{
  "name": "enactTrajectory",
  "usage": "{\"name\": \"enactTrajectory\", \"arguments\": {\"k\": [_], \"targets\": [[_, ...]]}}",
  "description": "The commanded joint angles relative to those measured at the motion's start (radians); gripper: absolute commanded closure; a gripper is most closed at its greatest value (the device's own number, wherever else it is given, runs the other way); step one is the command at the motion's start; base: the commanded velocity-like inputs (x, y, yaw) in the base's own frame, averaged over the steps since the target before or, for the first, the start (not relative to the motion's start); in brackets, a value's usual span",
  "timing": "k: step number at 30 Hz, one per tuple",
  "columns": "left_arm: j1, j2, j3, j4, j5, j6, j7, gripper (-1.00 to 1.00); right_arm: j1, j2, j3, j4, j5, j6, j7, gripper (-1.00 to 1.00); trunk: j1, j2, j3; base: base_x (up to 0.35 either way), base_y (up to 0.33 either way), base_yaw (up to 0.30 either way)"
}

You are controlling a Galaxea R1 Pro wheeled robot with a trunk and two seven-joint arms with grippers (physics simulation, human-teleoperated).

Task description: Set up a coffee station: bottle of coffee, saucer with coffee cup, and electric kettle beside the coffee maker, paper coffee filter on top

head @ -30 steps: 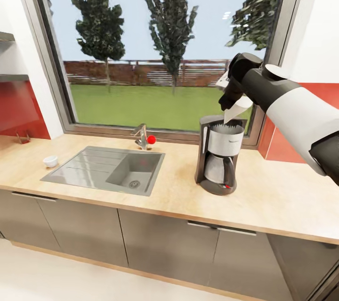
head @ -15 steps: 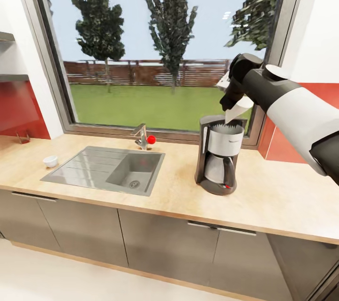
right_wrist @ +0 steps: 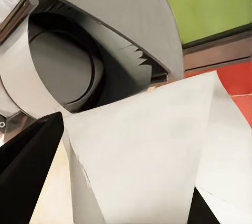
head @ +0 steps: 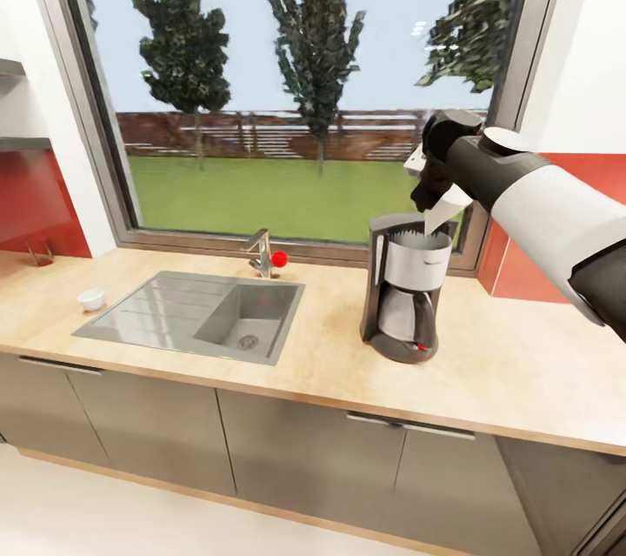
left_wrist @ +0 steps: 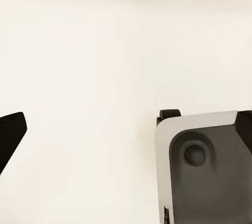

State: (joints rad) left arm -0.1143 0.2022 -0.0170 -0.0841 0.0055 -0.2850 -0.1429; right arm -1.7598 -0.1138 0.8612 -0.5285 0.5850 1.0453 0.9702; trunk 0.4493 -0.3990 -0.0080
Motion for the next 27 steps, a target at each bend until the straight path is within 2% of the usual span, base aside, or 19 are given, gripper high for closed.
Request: {"name": "enactTrajectory", "arguments": {"k": [1, 15, 27], "targets": [[-0.001, 0.0, -0.001, 0.001, 0.001, -0.003, -0.003, -1.0, -0.001, -0.001, 0.005, -0.002, 0.009, 0.002, 0.01, 1.0, 0.001, -0.001, -0.001, 0.135, 0.0, 0.0], [-0.001, 0.0, -0.001, 0.001, 0.001, -0.003, -0.003, -1.0, -0.001, -0.002, 0.005, -0.004, 0.009, 0.002, 0.01, 1.0, 0.001, -0.001, -0.001, 0.027, 0.0, 0.0], [-0.001, 0.0, -0.001, 0.001, 0.001, -0.003, -0.003, -1.0, -0.001, -0.003, 0.005, -0.004, 0.009, 0.002, 0.01, 1.0, 0.001, -0.001, -0.001, 0.107, 0.0, 0.0]]}}
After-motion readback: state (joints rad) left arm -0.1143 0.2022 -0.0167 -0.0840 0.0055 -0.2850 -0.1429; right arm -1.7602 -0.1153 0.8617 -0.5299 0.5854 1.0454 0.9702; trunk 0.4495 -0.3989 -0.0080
